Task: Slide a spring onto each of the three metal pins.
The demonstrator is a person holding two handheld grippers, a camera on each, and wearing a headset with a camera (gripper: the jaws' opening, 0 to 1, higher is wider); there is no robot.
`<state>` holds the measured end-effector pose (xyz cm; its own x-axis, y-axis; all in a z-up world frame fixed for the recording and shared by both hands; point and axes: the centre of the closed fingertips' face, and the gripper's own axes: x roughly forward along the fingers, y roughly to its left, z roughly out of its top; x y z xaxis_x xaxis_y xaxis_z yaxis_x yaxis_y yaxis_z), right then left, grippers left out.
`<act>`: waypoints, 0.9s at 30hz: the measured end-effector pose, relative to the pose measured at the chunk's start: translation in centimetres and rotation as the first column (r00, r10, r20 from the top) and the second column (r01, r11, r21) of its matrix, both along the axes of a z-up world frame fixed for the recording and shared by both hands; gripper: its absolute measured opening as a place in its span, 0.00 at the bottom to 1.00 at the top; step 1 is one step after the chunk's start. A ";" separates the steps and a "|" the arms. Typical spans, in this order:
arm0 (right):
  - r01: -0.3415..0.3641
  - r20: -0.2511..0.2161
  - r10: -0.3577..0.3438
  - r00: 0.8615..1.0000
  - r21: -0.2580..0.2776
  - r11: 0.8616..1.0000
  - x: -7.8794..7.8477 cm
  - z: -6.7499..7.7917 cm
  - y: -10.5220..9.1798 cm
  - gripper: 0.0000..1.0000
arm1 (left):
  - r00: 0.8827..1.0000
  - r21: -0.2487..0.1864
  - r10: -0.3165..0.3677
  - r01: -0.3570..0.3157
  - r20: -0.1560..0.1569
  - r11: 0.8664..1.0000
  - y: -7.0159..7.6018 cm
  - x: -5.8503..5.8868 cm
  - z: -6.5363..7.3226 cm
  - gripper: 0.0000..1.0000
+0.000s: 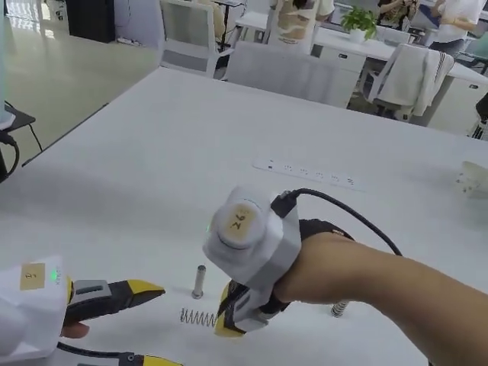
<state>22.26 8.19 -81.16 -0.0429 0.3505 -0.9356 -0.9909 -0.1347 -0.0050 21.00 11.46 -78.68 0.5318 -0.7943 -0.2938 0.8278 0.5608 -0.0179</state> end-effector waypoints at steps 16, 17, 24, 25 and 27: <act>-0.104 0.013 0.104 0.994 -0.006 0.995 -1.6 1.8 0.0 0.08 | 0.998 0.014 -0.062 0.061 0.033 0.998 -1.1 -0.6 0.8 0.33; -0.111 0.010 0.111 0.994 -0.008 0.994 -1.7 1.9 -0.1 0.08 | 0.997 0.015 -0.069 0.068 0.037 0.998 -1.2 -0.7 0.9 0.31; -0.141 0.010 0.141 0.990 -0.011 0.990 -2.0 2.2 -0.2 0.08 | 0.994 0.018 -0.094 0.094 0.055 0.995 -1.7 -0.9 1.2 0.21; -0.145 0.009 0.145 0.989 -0.011 0.989 -2.1 2.2 -0.3 0.08 | 0.993 0.021 -0.100 0.099 0.060 0.995 -1.8 -0.9 1.2 0.19; -0.151 0.008 0.151 0.989 -0.012 0.989 -2.1 2.3 -0.3 0.08 | 0.992 0.020 -0.106 0.105 0.062 0.994 -1.9 -1.0 1.3 0.16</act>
<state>20.12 7.88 -78.90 -0.0864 0.3296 -0.9402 -0.9592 -0.2826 -0.0109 20.04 9.58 -77.35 0.4629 -0.8424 -0.2758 0.8816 0.4699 0.0445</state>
